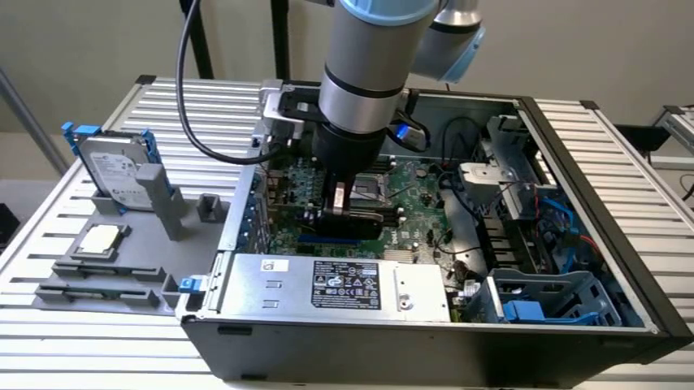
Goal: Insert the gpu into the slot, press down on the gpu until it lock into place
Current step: 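Insert the gpu into the slot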
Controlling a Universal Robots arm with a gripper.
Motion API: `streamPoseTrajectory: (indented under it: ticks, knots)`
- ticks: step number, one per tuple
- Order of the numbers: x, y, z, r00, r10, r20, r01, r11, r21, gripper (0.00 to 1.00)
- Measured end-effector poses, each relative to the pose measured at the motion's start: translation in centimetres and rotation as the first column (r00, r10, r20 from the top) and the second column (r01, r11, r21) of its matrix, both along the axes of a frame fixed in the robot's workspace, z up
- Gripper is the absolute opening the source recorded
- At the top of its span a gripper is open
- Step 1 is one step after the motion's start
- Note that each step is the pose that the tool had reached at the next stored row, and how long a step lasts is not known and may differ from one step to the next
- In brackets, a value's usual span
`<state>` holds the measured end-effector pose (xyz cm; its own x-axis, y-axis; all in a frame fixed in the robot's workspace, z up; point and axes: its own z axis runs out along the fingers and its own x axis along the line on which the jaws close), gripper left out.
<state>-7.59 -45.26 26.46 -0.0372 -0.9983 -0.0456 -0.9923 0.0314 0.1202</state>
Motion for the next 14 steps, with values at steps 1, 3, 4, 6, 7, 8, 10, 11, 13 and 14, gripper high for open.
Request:
streamPoseTrajectory:
  ticks: [1,3,4,6,7,8,10,11,13,14]
  knots:
    - [0.00,0.01,-0.02,1.0000,0.000,-0.0001,0.000,1.0000,-0.0001,0.26]
    - [-0.01,0.07,-0.06,1.0000,0.000,-0.0001,0.000,1.0000,0.0000,0.26]
    - [-0.01,0.13,-0.07,1.0000,0.000,-0.0001,0.000,1.0000,0.0002,0.26]
    - [-0.01,0.28,-0.09,1.0000,0.002,0.0000,-0.002,1.0000,0.0002,0.26]
    - [-0.02,0.31,-0.10,1.0000,0.003,-0.0001,-0.003,1.0000,0.0002,0.26]
    - [-0.03,0.33,-0.11,1.0000,0.003,-0.0002,-0.003,1.0000,0.0001,0.26]
    - [-0.06,0.34,-0.13,1.0000,0.005,-0.0012,-0.005,1.0000,-0.0012,0.26]
    - [-0.08,0.34,-0.15,1.0000,0.006,-0.0019,-0.006,1.0000,-0.0021,0.26]
    - [-0.11,0.34,-0.18,1.0000,0.006,-0.0028,-0.006,1.0000,-0.0043,0.26]
    - [-0.12,0.34,-0.20,1.0000,0.007,-0.0032,-0.007,1.0000,-0.0055,0.26]
